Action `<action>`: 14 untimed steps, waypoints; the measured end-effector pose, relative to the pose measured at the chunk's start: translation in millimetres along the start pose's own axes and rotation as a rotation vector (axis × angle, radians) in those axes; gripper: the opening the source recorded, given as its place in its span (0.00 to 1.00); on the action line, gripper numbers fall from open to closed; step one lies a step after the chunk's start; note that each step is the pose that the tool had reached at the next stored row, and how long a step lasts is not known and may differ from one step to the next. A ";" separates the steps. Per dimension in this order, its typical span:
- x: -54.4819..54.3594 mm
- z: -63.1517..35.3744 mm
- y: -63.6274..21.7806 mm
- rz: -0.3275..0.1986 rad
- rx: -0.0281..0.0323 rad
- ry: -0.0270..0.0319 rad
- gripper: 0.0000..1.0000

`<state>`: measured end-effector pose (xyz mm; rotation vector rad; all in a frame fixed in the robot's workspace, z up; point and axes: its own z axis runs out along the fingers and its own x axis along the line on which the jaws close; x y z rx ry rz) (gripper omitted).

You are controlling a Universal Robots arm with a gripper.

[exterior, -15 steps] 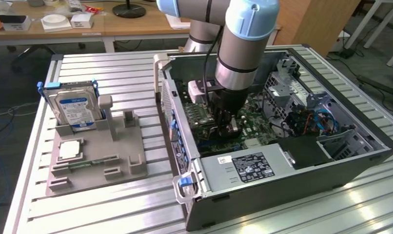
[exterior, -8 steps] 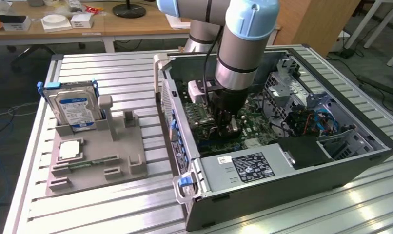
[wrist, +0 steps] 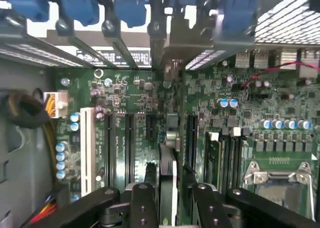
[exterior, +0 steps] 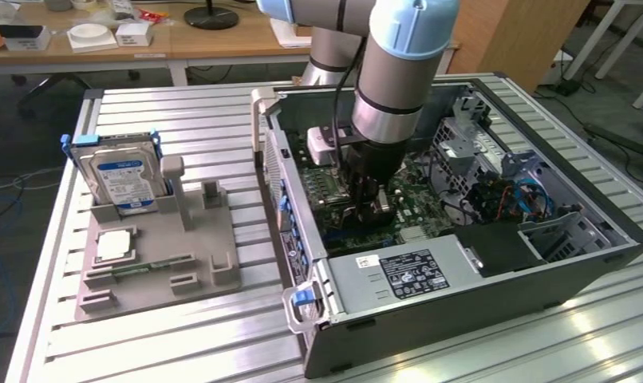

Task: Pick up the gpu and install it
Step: 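Insert the gpu into the slot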

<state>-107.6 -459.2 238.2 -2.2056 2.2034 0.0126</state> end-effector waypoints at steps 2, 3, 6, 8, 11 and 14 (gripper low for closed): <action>-0.1 -6.4 -0.1 0.000 0.0002 -0.0002 0.34; -0.2 -10.4 -0.1 0.000 0.0002 0.0001 0.34; -0.5 -21.8 -0.2 0.000 0.0006 0.0002 0.34; -0.6 -27.8 -0.3 0.000 0.0008 0.0000 0.34; -0.8 -35.1 -0.4 0.000 0.0011 0.0000 0.34; -0.8 -37.2 -0.4 0.000 0.0013 0.0000 0.32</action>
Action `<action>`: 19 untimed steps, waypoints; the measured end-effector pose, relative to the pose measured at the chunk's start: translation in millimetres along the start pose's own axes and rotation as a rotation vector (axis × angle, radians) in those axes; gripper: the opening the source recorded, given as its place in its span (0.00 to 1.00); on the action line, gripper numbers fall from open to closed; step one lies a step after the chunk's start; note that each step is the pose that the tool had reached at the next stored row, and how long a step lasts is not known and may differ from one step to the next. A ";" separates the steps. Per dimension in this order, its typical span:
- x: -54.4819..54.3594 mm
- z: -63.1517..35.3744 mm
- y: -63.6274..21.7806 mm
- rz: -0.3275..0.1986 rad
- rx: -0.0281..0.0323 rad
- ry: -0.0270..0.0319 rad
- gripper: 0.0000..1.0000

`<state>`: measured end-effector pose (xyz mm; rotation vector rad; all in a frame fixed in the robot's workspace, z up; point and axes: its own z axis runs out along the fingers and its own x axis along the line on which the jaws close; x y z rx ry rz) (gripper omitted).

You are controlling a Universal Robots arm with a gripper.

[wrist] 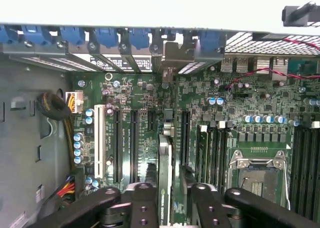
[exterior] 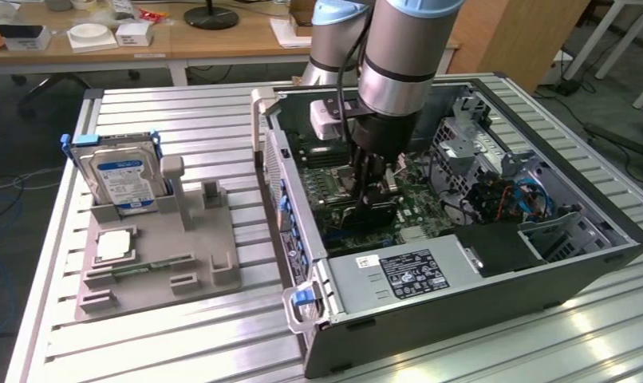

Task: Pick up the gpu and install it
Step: 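Insert the gpu into the slot, then press down on the gpu until it lock into place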

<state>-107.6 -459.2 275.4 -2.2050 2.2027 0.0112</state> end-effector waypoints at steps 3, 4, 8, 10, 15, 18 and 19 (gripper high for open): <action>0.0 0.0 0.0 0.000 0.0000 0.0000 0.20; 0.0 -0.1 0.0 0.000 -0.0001 0.0001 0.14; 0.0 -0.1 0.0 0.000 -0.0001 0.0001 0.10; 0.0 -0.1 0.0 0.000 -0.0001 0.0001 0.10; 0.0 -0.1 0.0 0.000 -0.0001 0.0001 0.10; 0.0 -0.2 0.1 0.000 -0.0001 0.0001 0.10; 0.0 -0.7 0.1 0.000 -0.0002 0.0004 0.10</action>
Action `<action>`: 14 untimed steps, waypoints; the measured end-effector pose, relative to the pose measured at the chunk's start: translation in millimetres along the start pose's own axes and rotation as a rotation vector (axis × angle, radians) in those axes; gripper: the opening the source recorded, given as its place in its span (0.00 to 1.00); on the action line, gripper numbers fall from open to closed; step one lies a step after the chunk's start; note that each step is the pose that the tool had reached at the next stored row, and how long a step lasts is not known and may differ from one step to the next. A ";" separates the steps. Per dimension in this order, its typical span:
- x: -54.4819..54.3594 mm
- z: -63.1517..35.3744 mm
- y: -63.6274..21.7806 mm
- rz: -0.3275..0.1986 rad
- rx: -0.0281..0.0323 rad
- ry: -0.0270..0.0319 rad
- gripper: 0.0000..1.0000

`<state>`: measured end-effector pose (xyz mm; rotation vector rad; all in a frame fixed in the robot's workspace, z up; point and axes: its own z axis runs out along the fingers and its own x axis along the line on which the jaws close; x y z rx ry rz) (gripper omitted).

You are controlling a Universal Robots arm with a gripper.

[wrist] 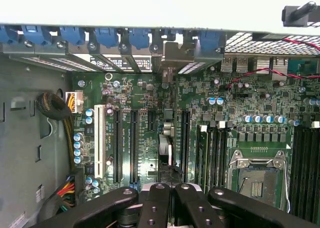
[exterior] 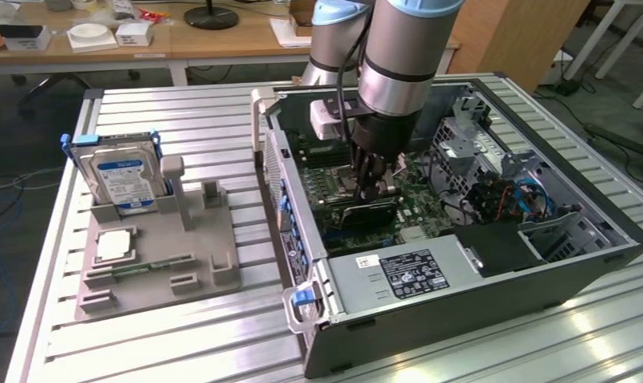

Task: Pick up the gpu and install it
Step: 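Press down on the gpu until it lock into place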

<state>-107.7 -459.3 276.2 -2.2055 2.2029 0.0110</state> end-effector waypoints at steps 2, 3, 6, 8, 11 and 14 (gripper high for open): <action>-0.1 -0.8 0.5 0.000 0.0004 -0.0002 0.10; -0.1 -1.5 1.2 0.000 0.0004 0.0000 0.10; -0.1 -1.8 10.5 0.000 0.0021 0.0000 0.10; -0.1 -2.3 10.5 0.000 -0.0101 0.0027 0.10; -0.1 -3.6 10.6 0.001 -0.0556 0.0028 0.10; -0.1 -3.7 10.5 0.002 -0.1109 0.0047 0.10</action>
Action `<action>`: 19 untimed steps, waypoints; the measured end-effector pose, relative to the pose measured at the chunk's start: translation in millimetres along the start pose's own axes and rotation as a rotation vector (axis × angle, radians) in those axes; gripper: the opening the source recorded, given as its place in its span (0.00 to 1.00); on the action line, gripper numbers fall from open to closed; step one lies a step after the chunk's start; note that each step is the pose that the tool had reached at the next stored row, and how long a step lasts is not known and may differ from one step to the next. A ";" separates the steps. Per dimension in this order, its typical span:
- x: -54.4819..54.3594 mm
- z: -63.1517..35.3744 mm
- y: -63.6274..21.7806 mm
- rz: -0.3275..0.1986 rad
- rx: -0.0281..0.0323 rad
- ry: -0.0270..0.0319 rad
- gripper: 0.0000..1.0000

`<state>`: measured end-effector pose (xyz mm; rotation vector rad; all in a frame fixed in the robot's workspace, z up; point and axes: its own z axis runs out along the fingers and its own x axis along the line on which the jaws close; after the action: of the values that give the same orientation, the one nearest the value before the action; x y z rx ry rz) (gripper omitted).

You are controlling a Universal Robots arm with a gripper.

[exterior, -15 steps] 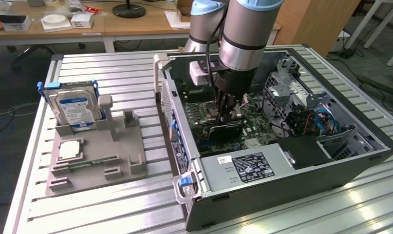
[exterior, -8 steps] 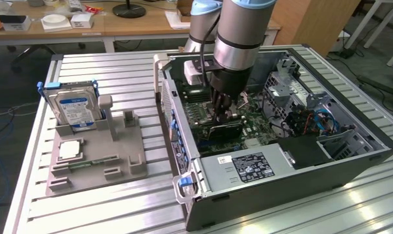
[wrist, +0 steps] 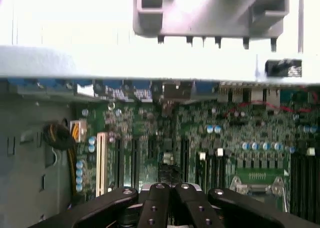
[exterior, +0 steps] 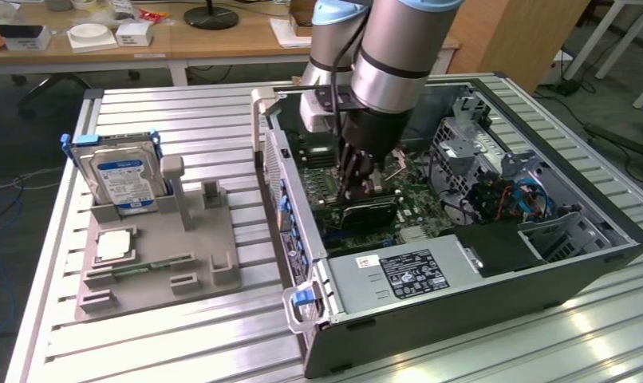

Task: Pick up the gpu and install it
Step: 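Press down on the gpu until it lock into place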

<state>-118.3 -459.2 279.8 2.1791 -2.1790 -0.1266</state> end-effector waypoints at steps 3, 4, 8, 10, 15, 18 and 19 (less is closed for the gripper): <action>-0.2 0.0 -0.1 0.002 -0.0538 0.0066 0.10; -0.5 0.0 -0.7 0.003 -0.0888 0.0082 0.10; -6.0 0.4 -1.3 0.004 -0.1217 0.0082 0.10; -9.5 0.5 -1.4 0.004 -0.1343 0.0080 0.10; -16.5 0.7 -1.5 0.006 -0.1745 0.0087 0.10; -19.4 0.8 -1.7 0.006 -0.2013 0.0100 0.10; -19.7 0.8 -1.6 0.006 -0.2164 0.0102 0.10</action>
<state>-116.7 -439.5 279.2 2.0504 -2.0581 -0.3336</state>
